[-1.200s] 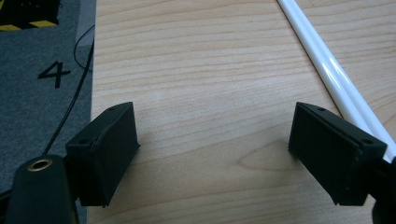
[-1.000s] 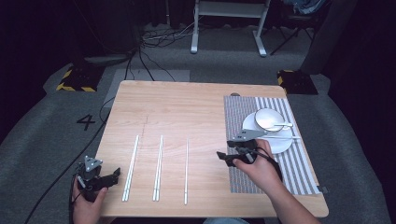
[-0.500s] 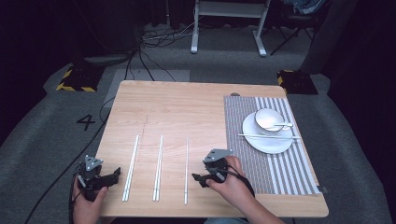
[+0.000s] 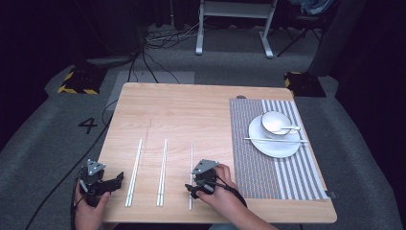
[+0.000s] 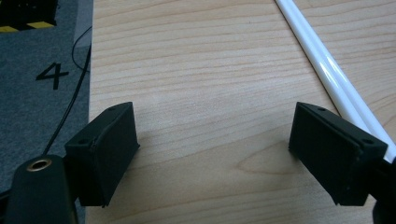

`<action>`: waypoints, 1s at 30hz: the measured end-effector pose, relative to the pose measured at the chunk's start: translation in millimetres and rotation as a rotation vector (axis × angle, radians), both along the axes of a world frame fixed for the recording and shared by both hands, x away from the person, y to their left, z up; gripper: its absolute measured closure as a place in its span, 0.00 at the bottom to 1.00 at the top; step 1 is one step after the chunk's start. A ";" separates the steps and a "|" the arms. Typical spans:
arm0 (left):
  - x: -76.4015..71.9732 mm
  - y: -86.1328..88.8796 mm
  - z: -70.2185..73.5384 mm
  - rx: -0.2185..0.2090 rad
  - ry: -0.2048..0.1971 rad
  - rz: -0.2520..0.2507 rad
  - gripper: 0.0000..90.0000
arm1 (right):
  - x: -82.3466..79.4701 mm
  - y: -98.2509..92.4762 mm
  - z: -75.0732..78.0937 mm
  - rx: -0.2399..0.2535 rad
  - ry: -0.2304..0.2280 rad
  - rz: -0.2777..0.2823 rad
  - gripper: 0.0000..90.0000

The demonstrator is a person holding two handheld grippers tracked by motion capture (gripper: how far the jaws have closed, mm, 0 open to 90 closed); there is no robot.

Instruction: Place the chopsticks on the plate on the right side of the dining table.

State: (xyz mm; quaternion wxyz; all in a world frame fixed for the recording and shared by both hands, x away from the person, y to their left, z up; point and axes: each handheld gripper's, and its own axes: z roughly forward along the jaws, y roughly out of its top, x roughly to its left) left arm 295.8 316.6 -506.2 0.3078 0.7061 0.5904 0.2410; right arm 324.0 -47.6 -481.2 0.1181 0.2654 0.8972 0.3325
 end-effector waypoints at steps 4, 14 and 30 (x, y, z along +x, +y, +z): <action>0.0 0.0 0.0 0.000 0.000 0.000 0.17 | -3.9 3.9 -5.2 -0.019 0.007 0.011 0.31; 0.0 0.1 0.0 0.000 -0.001 0.000 0.17 | -7.4 1.8 -6.8 -0.051 0.039 0.020 0.31; 0.0 0.1 0.0 0.000 -0.001 0.000 0.17 | 5.4 -40.0 -0.9 -0.100 0.083 -0.018 0.40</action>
